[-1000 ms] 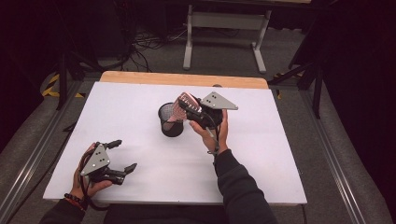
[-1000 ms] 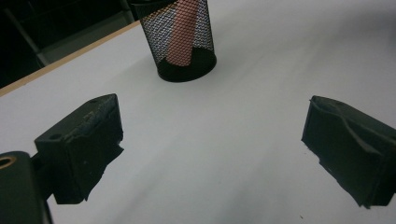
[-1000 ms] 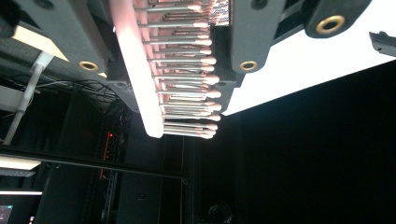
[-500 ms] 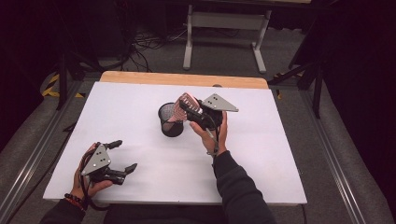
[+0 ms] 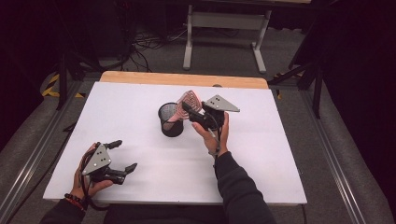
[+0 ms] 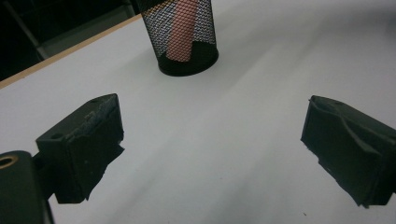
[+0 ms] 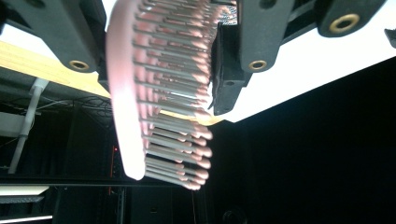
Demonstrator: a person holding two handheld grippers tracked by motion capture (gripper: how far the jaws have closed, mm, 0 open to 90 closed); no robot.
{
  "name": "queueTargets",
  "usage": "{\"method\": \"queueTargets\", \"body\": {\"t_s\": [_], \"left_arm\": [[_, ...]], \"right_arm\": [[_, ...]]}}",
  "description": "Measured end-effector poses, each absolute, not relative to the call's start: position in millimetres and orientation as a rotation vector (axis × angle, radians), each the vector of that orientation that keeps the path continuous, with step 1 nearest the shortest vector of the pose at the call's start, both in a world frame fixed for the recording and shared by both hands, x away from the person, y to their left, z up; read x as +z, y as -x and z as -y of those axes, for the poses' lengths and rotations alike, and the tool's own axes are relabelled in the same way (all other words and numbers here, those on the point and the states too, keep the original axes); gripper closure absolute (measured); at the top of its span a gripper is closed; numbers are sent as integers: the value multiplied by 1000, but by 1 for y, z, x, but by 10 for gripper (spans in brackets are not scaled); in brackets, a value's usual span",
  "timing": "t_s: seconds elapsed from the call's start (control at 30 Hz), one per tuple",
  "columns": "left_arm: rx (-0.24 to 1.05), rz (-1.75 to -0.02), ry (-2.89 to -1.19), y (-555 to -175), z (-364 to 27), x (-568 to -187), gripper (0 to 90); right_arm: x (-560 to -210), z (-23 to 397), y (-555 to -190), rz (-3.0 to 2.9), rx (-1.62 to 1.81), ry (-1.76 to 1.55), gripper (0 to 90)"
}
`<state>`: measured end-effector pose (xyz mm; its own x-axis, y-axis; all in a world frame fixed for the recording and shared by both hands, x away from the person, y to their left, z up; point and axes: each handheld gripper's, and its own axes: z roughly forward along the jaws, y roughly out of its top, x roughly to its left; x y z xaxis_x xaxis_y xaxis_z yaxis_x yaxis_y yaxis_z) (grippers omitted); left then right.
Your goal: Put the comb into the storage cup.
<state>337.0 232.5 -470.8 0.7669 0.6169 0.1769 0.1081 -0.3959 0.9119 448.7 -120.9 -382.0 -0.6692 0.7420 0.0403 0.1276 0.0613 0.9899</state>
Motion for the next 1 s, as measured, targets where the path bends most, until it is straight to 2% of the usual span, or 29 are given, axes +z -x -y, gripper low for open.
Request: {"method": "queueTargets", "body": {"t_s": [0.83,1.0], "left_arm": [[606,-550,-1926,-337,-231,-471,67],[601,-553,-1930,-337,-231,-471,67]], "right_arm": [[-386,122,-445,-1880,1607,-867,488],[-385,123,-442,-1865,1604,-853,441]]}}
